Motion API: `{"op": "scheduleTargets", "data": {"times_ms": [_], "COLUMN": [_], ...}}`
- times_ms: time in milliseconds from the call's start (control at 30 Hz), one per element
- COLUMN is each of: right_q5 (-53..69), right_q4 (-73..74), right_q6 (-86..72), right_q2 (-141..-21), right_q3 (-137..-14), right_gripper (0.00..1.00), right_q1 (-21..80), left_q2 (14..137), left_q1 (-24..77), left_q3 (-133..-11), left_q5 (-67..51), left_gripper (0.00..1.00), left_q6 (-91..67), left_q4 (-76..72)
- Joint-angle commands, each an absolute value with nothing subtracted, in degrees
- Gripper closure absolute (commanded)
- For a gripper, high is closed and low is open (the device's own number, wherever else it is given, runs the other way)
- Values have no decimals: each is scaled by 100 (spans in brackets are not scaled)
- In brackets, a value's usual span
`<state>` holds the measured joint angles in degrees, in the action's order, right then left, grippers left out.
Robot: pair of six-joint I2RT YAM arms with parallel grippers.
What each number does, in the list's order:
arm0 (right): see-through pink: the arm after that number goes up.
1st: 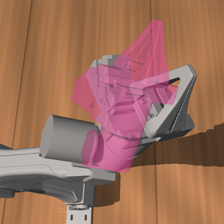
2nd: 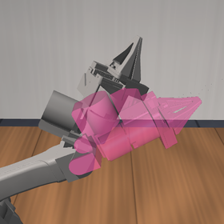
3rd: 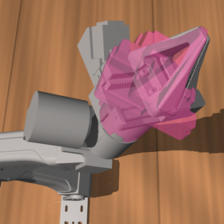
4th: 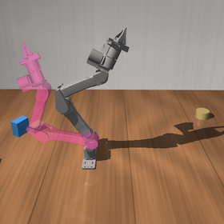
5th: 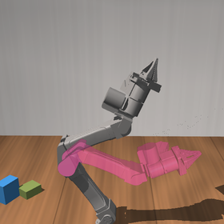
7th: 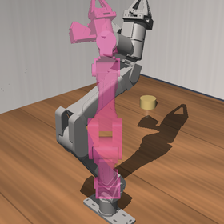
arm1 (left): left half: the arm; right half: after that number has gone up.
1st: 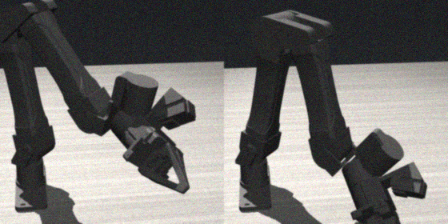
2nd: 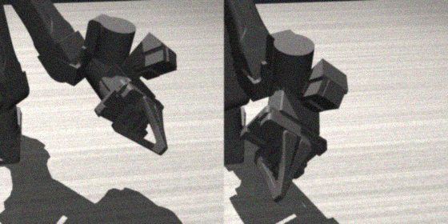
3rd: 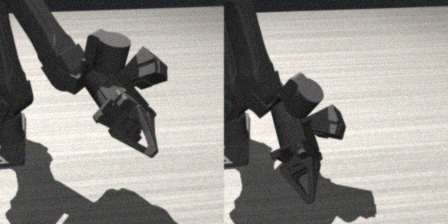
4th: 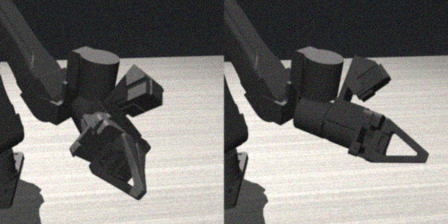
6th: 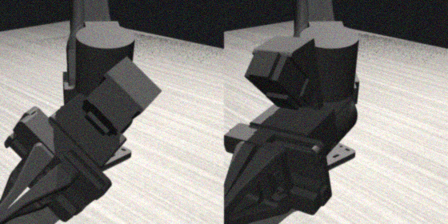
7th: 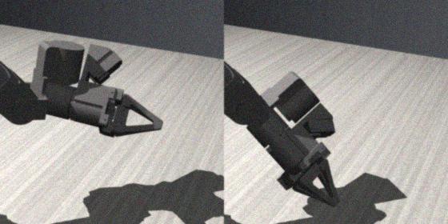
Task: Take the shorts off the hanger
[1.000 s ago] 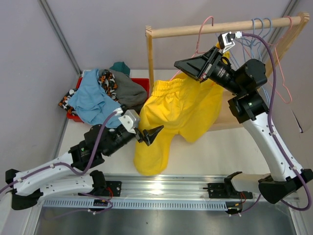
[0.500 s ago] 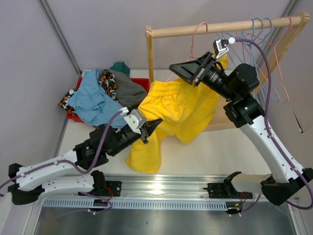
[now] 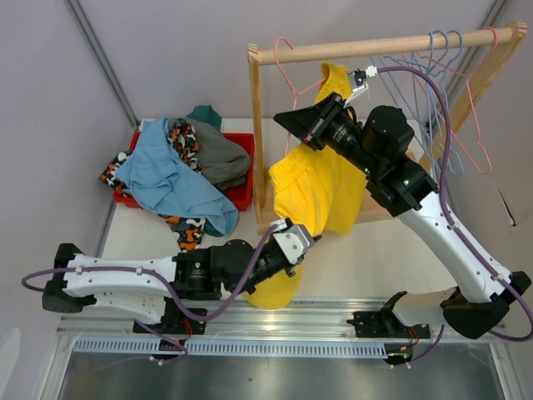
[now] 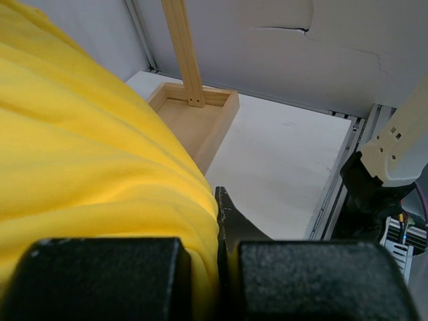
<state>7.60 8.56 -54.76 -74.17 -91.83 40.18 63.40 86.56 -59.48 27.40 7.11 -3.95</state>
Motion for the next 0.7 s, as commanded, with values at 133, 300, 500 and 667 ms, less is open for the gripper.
{"op": "scheduleTargets", "data": {"times_ms": [133, 300, 500, 667], "right_q5": [70, 9, 403, 921], "right_q4": [861, 949, 1063, 1274], "right_q6": [-4773, -4737, -4957, -5211], "right_q2": [-7567, -7401, -7330, -7523], "right_q3": [-10178, -10151, -10485, -11126], "right_gripper": [100, 100, 100, 100], "right_q1": [4025, 4025, 3815, 3227], "left_q2": [6653, 6794, 6654, 6706], "left_q1": [9430, 9685, 9835, 10220], "left_q3": [-6284, -6302, -5504, -5019], "left_q5": [3243, 3445, 3612, 4077], "left_gripper": [100, 100, 100, 100], "left_q6": [984, 949, 449, 124], "left_q4": [-686, -519, -948, -1099]}}
